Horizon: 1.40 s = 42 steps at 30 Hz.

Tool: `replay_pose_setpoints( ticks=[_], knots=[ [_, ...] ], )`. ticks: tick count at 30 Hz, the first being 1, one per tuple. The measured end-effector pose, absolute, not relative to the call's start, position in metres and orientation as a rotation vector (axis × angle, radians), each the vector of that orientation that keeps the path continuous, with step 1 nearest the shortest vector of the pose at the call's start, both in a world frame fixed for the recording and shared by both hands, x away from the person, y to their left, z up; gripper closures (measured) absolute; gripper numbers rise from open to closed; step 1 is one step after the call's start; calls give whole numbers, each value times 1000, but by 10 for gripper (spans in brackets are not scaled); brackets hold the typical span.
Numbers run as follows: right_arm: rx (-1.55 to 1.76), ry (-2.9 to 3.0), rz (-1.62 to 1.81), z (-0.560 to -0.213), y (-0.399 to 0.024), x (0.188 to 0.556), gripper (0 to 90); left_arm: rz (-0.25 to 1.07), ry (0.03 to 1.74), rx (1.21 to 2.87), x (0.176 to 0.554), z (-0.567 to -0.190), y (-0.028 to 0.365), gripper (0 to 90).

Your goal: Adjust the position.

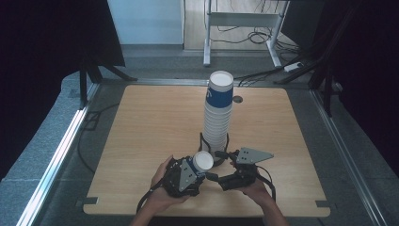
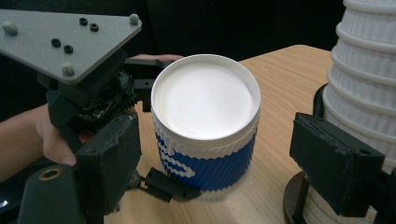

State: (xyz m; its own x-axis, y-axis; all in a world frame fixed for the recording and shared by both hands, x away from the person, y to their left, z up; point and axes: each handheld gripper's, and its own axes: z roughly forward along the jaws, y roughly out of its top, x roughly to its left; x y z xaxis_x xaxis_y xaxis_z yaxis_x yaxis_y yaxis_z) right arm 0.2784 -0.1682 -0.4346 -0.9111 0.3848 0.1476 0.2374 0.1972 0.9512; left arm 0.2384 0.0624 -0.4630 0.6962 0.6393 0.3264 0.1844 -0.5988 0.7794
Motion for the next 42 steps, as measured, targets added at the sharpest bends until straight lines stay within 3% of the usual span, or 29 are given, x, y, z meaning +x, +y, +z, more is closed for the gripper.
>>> replay_pose_setpoints(
  ticks=[21,27,30,33,38,42],
  knots=[
    [634,2499,1705,-454,-162,283,156,1097,464,2356,227,-477,40,201],
    [654,2514,1696,-462,-155,285,171,1081,429,2390,224,-480,34,199],
    [655,2515,1698,-464,-155,286,252,1062,430,2380,223,-480,32,194],
    [659,2508,1704,-463,-157,286,262,1030,443,2365,224,-479,33,176],
    [671,2502,1730,-463,-160,288,268,910,503,2278,226,-471,40,61],
    [662,2489,1795,-461,-166,289,269,772,549,2188,230,-465,50,31]
  ],
)
